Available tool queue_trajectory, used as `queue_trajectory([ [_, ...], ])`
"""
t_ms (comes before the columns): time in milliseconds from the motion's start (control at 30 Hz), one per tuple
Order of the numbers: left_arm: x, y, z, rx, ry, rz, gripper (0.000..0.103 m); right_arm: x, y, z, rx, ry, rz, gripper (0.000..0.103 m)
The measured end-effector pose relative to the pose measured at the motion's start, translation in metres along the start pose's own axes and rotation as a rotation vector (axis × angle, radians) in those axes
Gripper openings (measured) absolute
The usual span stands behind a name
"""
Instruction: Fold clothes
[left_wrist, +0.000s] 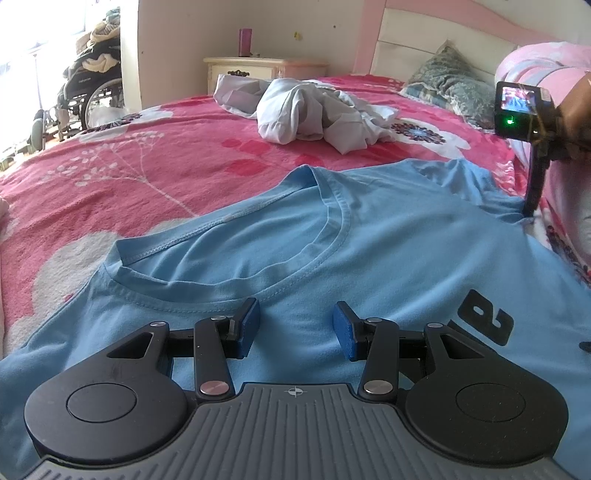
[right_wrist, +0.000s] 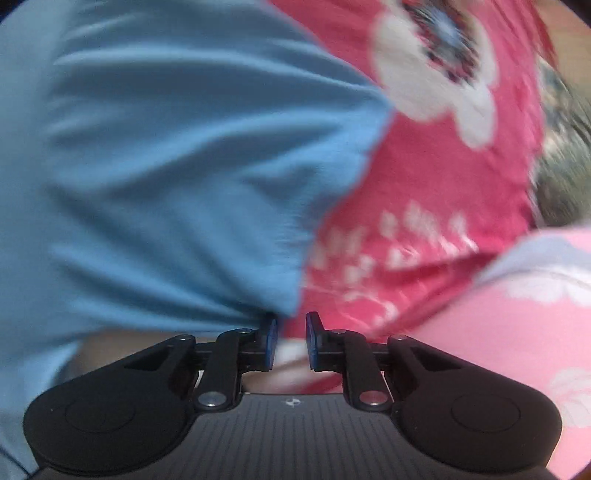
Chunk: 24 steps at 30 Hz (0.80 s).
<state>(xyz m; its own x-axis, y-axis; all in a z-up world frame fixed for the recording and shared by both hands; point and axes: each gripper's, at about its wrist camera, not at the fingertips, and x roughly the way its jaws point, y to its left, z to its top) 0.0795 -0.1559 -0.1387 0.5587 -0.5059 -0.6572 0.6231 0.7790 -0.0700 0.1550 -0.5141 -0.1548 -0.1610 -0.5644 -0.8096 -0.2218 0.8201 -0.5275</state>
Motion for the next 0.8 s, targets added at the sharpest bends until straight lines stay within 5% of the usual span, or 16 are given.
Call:
queue_trajectory([
  [67, 0.000, 0.000, 0.000, 0.001, 0.000, 0.000, 0.044, -0.014, -0.011, 0.005, 0.033, -0.065, -0.021, 0.017],
  [233, 0.000, 0.000, 0.001, 0.001, 0.001, -0.003, 0.044, -0.036, -0.031, 0.023, 0.161, -0.223, 0.139, 0.016],
  [433, -0.002, 0.001, 0.000, -0.001, -0.001, -0.004, 0.044, 0.002, -0.041, 0.041, 0.358, -0.268, 0.112, 0.016],
  [667, -0.005, 0.004, 0.000, -0.017, -0.010, -0.003, 0.044, -0.028, -0.060, 0.020, 0.585, -0.439, -0.044, 0.018],
  [800, -0.009, 0.014, 0.002, -0.057, -0.025, 0.017, 0.044, -0.082, -0.016, 0.001, 0.471, -0.681, 0.264, 0.020],
])
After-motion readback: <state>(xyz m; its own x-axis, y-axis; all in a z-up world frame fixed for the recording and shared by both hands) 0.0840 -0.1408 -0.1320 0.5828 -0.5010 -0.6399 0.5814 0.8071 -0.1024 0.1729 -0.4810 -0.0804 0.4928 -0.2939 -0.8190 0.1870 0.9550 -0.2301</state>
